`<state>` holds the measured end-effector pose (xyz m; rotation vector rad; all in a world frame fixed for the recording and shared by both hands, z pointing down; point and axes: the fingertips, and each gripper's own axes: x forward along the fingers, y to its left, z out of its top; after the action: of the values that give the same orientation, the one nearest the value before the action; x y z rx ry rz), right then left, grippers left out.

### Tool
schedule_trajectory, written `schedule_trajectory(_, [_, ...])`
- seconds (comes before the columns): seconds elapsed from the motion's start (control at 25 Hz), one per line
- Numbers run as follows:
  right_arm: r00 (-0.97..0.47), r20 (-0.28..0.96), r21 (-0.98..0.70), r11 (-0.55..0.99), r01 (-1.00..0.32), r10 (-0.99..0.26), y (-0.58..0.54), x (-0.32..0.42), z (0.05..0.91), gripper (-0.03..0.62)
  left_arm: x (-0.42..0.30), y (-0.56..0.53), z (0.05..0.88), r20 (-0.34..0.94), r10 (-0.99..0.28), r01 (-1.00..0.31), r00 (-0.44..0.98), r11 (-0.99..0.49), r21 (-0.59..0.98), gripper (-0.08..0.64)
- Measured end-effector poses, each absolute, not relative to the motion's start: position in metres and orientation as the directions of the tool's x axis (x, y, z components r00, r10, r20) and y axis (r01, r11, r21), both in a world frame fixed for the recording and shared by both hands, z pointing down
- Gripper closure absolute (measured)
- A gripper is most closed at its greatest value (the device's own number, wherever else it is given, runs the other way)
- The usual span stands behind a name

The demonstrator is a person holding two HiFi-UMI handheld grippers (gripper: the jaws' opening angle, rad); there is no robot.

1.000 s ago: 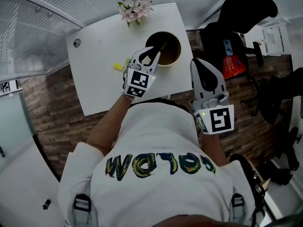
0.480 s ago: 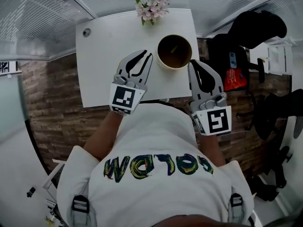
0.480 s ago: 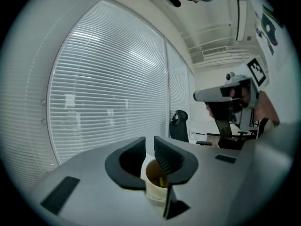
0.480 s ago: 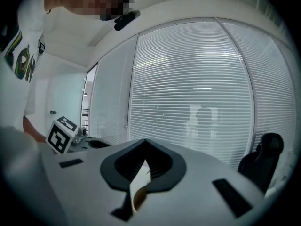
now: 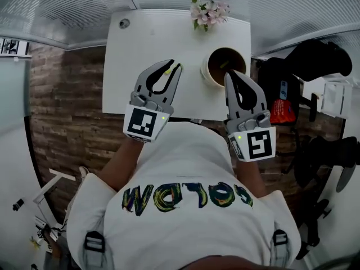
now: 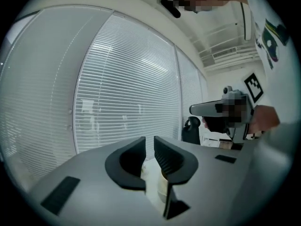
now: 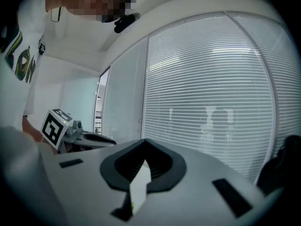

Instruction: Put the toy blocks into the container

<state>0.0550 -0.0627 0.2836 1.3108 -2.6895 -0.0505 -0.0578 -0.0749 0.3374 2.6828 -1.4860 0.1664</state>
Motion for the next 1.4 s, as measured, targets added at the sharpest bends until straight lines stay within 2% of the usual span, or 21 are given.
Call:
schedule_trajectory(0.4, [-0.617, 0.118, 0.102, 0.627, -0.772, -0.778, -0.062, 0.042, 0.284, 0.584, -0.066, -0.08, 0.365, 0.188, -0.81, -0.827, 0.556, -0.562, 0.024, 0.466])
schedule_trajectory(0.88, [-0.589, 0.124, 0.117, 0.601, -0.79, -0.798, -0.057, 0.048, 0.282, 0.584, -0.051, -0.092, 0.474, 0.407, -0.68, -0.759, 0.61, -0.649, 0.051, 0.417])
schedule_trajectory(1.4, [-0.569, 0.138, 0.109, 0.584, -0.805, -0.811, -0.059, 0.052, 0.289, 0.584, -0.047, -0.11, 0.59, 0.617, -0.554, -0.698, 0.559, -0.716, -0.01, 0.377])
